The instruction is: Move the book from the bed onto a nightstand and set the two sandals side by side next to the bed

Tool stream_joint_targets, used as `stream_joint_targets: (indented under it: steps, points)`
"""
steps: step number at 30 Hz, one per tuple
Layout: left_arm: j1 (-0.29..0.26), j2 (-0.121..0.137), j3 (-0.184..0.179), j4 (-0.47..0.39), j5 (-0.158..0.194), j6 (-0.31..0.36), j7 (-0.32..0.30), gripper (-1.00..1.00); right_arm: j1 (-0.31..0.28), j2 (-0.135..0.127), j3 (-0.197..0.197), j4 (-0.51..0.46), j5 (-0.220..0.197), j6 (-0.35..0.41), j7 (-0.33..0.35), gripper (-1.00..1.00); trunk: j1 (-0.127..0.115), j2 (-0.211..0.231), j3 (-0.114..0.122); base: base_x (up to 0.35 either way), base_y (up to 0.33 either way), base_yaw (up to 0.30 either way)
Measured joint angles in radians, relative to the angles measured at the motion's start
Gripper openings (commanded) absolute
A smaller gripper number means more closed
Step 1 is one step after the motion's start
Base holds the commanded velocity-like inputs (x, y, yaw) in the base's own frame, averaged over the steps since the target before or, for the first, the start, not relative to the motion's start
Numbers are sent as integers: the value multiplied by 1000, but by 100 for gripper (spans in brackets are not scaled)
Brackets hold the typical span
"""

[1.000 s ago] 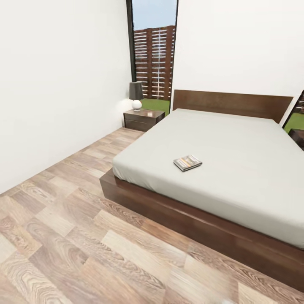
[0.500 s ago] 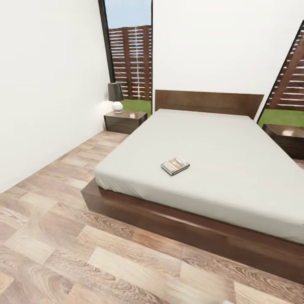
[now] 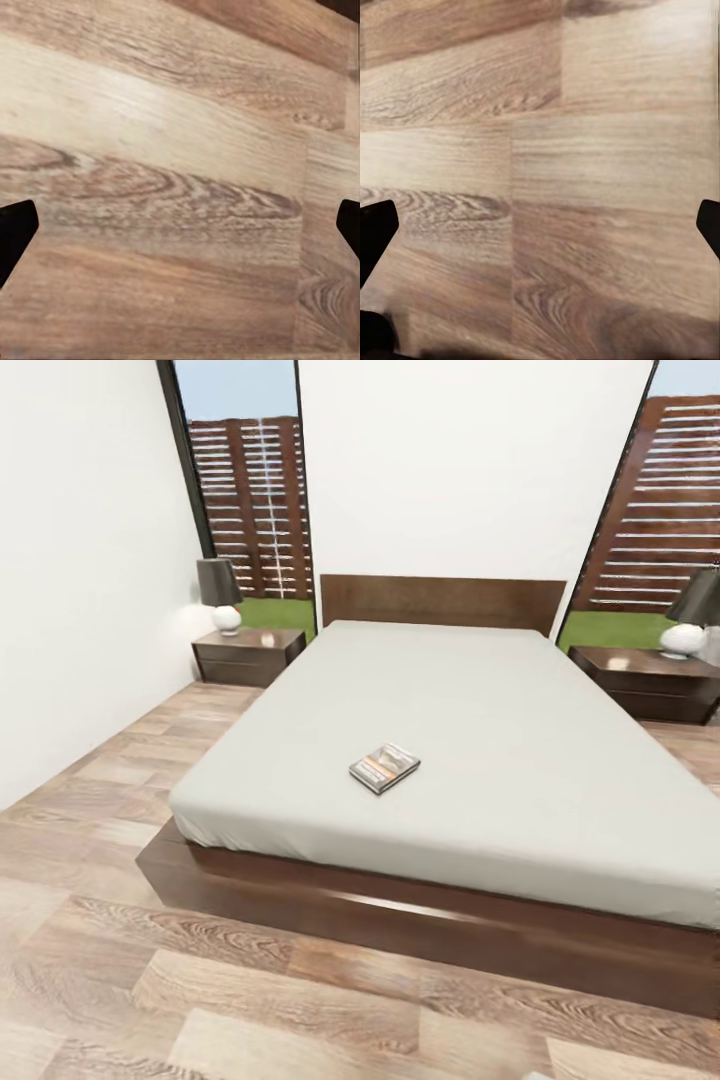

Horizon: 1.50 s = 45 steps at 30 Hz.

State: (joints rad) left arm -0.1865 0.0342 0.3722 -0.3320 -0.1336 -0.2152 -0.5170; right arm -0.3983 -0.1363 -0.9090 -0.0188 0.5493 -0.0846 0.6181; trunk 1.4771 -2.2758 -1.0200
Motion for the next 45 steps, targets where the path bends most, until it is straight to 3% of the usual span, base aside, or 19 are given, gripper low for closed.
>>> stream_joint_targets:
  steps: [10, 21, 45]
  points:
    - [0, 0, 0, 0, 0, 0, 0, 100, 0, 0, 0, 0, 0, 0, 0, 100, 0, 0, 0, 134, 99, -261]
    - [0, -1, -2, 0, 0, 0, 1, 100, 0, 0, 0, 0, 0, 0, -3, 100, 0, 0, 0, 5, 4, -20]
    - [0, -2, -5, 0, -3, 0, 2, 100, 0, 0, -1, 0, -1, 0, -6, 100, -91, 168, 75, 0, 0, 0]
